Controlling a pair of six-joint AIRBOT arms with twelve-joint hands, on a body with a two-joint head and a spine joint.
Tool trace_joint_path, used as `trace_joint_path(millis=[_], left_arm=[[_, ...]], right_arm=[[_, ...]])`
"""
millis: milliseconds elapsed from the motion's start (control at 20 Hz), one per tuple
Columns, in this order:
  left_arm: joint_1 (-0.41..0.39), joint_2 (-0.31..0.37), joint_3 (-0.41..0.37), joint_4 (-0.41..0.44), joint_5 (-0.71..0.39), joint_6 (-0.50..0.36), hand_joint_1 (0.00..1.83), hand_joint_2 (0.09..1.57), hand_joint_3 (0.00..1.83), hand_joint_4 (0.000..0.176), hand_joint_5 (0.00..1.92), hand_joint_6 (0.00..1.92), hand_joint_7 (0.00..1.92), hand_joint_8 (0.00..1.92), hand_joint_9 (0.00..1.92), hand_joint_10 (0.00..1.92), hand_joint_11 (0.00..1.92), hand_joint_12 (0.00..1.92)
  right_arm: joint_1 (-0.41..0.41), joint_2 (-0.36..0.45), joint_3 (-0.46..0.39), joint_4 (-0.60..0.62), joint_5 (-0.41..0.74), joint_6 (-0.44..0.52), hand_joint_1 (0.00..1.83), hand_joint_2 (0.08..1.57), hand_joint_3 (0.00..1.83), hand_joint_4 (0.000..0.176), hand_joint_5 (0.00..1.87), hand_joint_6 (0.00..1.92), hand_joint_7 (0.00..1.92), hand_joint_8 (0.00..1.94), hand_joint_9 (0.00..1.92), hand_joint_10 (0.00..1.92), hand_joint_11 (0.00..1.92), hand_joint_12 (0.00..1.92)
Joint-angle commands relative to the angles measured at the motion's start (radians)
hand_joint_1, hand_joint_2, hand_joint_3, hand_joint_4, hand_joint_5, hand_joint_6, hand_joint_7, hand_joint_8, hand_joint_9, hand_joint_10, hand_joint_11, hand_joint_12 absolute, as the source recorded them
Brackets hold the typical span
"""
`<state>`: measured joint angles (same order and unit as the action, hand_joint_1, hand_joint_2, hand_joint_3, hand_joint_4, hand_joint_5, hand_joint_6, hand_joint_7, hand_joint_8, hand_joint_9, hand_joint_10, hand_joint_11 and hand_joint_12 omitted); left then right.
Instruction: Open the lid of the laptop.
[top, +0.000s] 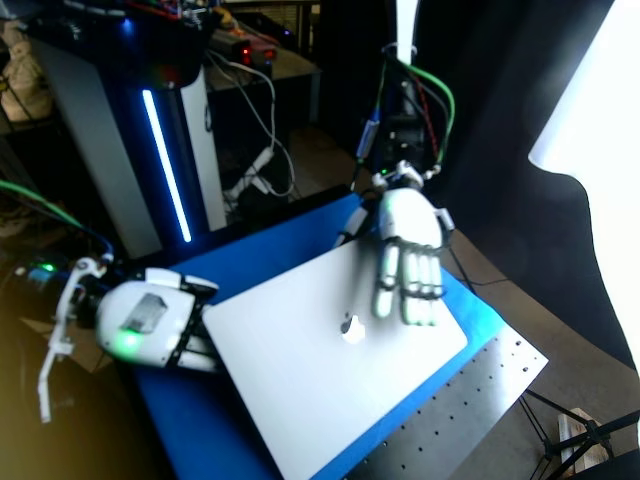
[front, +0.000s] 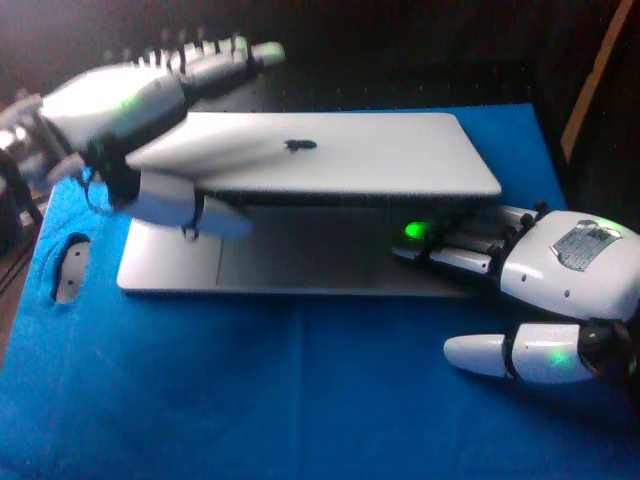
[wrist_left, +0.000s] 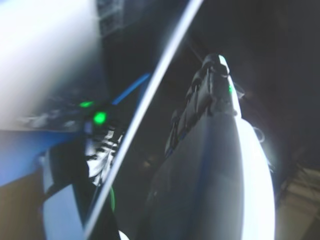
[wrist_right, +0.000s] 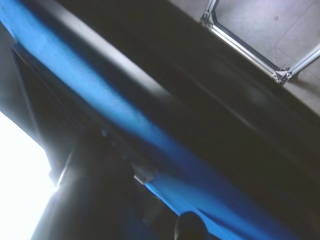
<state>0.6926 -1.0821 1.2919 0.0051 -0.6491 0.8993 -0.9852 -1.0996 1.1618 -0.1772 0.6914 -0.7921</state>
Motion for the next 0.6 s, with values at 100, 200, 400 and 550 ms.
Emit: trace_joint_path(millis=[100, 200, 400, 550], left_arm=[[-0.064, -0.013, 0.027, -0.026, -0.119, 0.011, 0.82, 0.98, 0.01, 0.176, 0.00, 0.00, 0.00, 0.00, 0.00, 0.00, 0.00, 0.00], [-0.101, -0.030, 0.051, -0.026, -0.103, 0.012, 0.78, 0.99, 0.01, 0.176, 0.00, 0.00, 0.00, 0.00, 0.00, 0.00, 0.00, 0.00], [-0.150, -0.056, 0.083, -0.035, -0.094, 0.012, 0.73, 1.02, 0.01, 0.176, 0.00, 0.00, 0.00, 0.00, 0.00, 0.00, 0.00, 0.00], [-0.154, -0.067, 0.091, -0.043, -0.100, 0.012, 0.75, 1.02, 0.01, 0.176, 0.00, 0.00, 0.00, 0.00, 0.00, 0.00, 0.00, 0.00]], right_arm=[[-0.006, -0.007, -0.001, 0.002, 0.047, 0.022, 0.00, 1.31, 0.00, 0.000, 0.03, 0.00, 0.00, 0.00, 0.00, 0.00, 0.04, 0.02], [-0.013, -0.007, -0.001, -0.017, 0.046, 0.041, 0.00, 1.30, 0.00, 0.000, 0.03, 0.00, 0.01, 0.00, 0.00, 0.00, 0.07, 0.03], [-0.014, -0.008, 0.000, -0.062, 0.031, 0.064, 0.00, 1.29, 0.00, 0.000, 0.02, 0.00, 0.00, 0.00, 0.02, 0.00, 0.09, 0.04], [-0.013, -0.012, 0.000, -0.079, 0.026, 0.067, 0.00, 1.28, 0.00, 0.000, 0.00, 0.00, 0.00, 0.00, 0.00, 0.00, 0.04, 0.02]])
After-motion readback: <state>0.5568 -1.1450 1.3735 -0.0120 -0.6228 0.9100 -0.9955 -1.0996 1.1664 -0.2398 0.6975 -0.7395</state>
